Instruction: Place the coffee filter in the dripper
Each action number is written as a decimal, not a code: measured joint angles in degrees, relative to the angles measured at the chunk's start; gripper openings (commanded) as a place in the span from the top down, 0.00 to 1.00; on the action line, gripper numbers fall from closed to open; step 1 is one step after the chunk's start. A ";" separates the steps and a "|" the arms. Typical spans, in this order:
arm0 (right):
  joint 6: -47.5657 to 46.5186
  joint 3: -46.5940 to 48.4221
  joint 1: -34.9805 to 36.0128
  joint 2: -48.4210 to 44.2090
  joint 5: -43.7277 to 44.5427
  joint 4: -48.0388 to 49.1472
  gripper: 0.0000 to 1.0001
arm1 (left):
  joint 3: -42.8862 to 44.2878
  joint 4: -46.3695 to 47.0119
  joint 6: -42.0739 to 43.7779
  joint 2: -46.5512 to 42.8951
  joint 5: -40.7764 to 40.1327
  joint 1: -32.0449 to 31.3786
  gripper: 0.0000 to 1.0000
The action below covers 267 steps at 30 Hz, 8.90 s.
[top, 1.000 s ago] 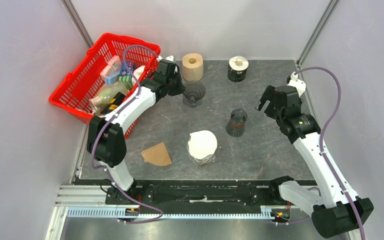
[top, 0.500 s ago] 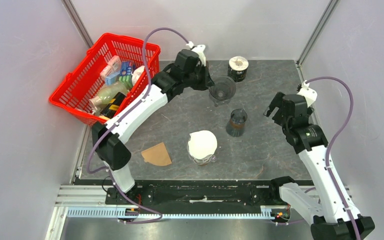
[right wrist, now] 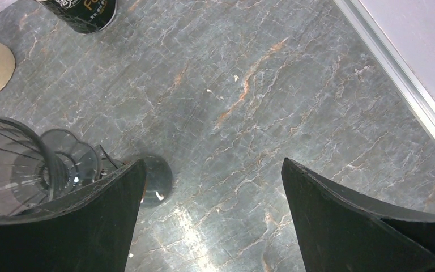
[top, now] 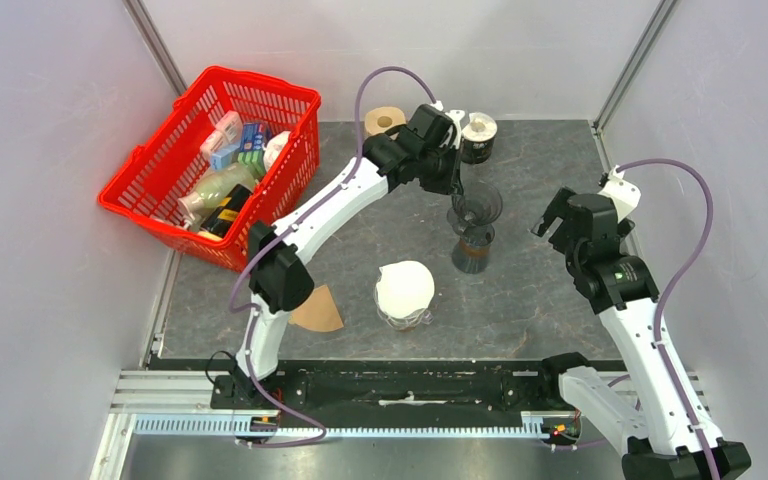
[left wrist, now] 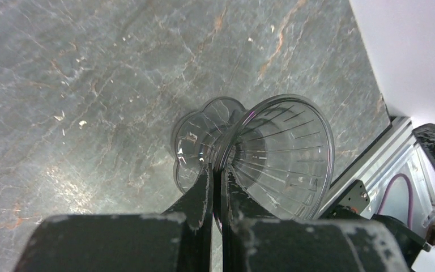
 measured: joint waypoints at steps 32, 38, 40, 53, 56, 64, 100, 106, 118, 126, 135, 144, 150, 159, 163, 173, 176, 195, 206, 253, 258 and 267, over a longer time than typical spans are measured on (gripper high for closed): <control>-0.02 -0.26 0.00 -0.50 0.83 -0.33 0.01 | 5.95 -5.60 -3.56 6.43 4.83 -1.03 0.56; -0.02 -0.26 0.00 -0.68 0.81 -0.50 0.01 | 6.16 -5.66 -3.26 6.43 4.63 -1.25 0.22; -0.02 -0.26 0.00 -0.68 0.81 -0.50 0.01 | 6.75 -5.77 -3.08 6.40 4.50 -1.31 0.15; -0.48 1.49 0.00 0.20 -1.22 -1.55 0.01 | 5.97 -5.31 0.20 -3.06 -3.39 -1.36 0.11; -1.70 5.35 -0.02 1.97 -4.55 -2.23 0.01 | -1.07 -4.17 0.70 -12.00 -9.77 -1.44 0.11; -5.33 17.53 0.44 12.26 -21.31 0.94 0.01 | -29.88 0.48 -1.31 -39.45 -29.79 -1.11 0.10; -10.99 23.17 22.01 32.46 -19.63 7.30 0.01 | -85.72 12.66 -28.02 -40.35 -28.81 6.60 0.34; -10.97 22.64 22.01 32.46 -18.40 7.80 0.01 | -88.13 16.92 -28.09 -42.01 -30.34 6.99 0.46; -10.75 21.62 22.01 31.52 -16.87 7.78 0.01 | -86.97 21.42 -28.46 -39.12 -30.56 7.26 0.67; -10.75 20.55 22.01 30.69 -15.63 7.82 0.01 | -85.11 20.17 -28.41 -37.97 -28.59 7.34 0.75; -10.80 19.41 22.01 28.76 -14.29 7.82 0.01 | -81.15 13.29 -27.58 -35.85 -26.08 7.28 0.41; -11.02 18.40 21.97 28.48 -13.27 8.24 0.01 | -80.08 4.07 -26.60 -40.79 -24.94 7.23 0.09; -11.13 17.68 21.97 28.44 -13.07 8.39 0.01 | -79.95 4.85 -26.58 -35.87 -24.00 7.23 0.08; -11.50 16.61 21.90 27.19 -12.79 8.63 0.01 | -77.81 7.45 -26.08 -31.98 -22.51 7.30 0.32; -11.47 16.61 21.86 26.58 -12.61 8.66 0.01 | -77.02 7.80 -25.86 -31.21 -22.43 7.30 0.53; -11.45 16.44 21.86 26.36 -12.50 8.68 0.01 | -76.74 8.22 -25.42 -31.85 -22.62 7.30 0.71; -11.39 15.91 21.86 25.55 -12.59 8.72 0.01 | -75.95 6.64 -24.48 -33.35 -23.71 7.30 0.73; -8.37 10.88 21.62 15.85 -38.01 21.49 0.01 | -65.96 27.26 -3.10 -59.60 -9.60 7.30 0.73; -7.74 10.88 21.64 12.70 -55.65 30.32 0.01 | -61.35 38.05 3.52 -55.76 15.58 7.30 0.73; -6.97 13.57 21.64 17.81 -62.71 29.46 0.70 | -58.53 38.95 5.68 -49.13 28.26 7.30 0.71; -6.84 13.68 21.64 17.77 -62.90 29.49 0.95 | -58.53 38.32 6.51 -49.09 28.44 7.32 0.71; -6.32 13.68 21.64 16.09 -57.83 28.92 1.00 | -58.53 37.33 8.22 -49.55 28.13 7.30 0.15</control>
